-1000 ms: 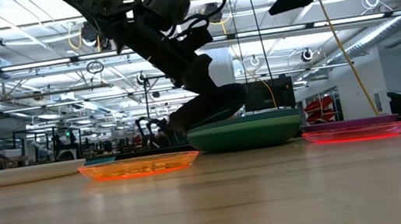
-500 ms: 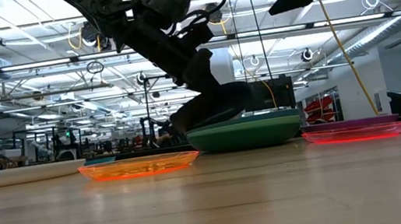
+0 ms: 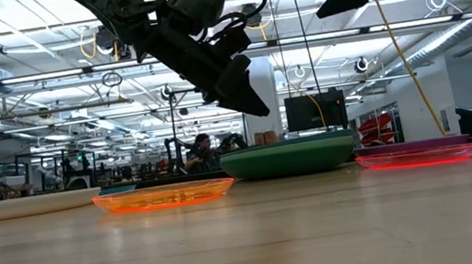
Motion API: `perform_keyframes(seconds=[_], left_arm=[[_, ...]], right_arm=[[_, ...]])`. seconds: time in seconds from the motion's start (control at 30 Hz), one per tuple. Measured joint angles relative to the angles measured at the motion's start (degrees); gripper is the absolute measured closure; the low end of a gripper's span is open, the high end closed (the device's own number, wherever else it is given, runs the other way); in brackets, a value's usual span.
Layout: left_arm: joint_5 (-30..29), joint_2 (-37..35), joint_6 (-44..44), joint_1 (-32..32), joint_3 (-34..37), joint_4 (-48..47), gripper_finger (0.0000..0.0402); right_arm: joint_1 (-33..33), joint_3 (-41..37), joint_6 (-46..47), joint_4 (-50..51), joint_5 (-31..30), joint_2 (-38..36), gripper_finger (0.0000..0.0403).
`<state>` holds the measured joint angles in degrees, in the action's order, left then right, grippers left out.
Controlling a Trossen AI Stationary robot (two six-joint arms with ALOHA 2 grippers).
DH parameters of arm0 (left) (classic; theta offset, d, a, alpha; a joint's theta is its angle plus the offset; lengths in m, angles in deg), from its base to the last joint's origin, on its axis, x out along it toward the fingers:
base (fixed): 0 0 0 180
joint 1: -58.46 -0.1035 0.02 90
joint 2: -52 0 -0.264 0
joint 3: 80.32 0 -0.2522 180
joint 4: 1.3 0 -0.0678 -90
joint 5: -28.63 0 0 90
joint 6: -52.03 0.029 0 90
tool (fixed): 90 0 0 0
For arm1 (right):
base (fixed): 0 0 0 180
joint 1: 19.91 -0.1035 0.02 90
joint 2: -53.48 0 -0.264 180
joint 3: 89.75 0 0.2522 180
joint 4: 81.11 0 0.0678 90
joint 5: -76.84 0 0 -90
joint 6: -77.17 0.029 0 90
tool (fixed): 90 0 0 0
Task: Stack plastic plates
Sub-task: Stack the purple plate on top of the black plate
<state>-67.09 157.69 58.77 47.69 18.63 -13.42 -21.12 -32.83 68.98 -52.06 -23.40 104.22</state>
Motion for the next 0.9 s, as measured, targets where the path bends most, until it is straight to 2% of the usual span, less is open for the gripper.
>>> perform_keyframes(seconds=[0.3,0.5,0.6,0.7,0.9], left_arm=[[-0.64,-3.35,-0.46,0.77,0.07,-4.89,0.0264],[-8.35,-11.83,0.26,3.48,0.42,-14.76,0.0264],[-10.23,-16.38,0.66,5.07,1.96,-17.22,0.0264],[-11.29,-21.92,0.58,6.47,5.75,-18.84,0.0264],[-11.72,-33.18,-1.18,7.83,16.41,-14.07,0.0264]], right_arm=[[-0.01,-0.02,0.41,0.09,0.00,0.00,0.0282],[0.00,-0.04,4.61,-0.01,-0.09,0.02,0.0282],[0.00,-0.04,8.38,-0.51,-0.48,0.02,0.0282],[0.03,-0.04,13.84,-0.52,-2.40,0.02,0.0282],[0.08,-0.04,26.65,-0.94,-10.64,0.02,0.0282]])
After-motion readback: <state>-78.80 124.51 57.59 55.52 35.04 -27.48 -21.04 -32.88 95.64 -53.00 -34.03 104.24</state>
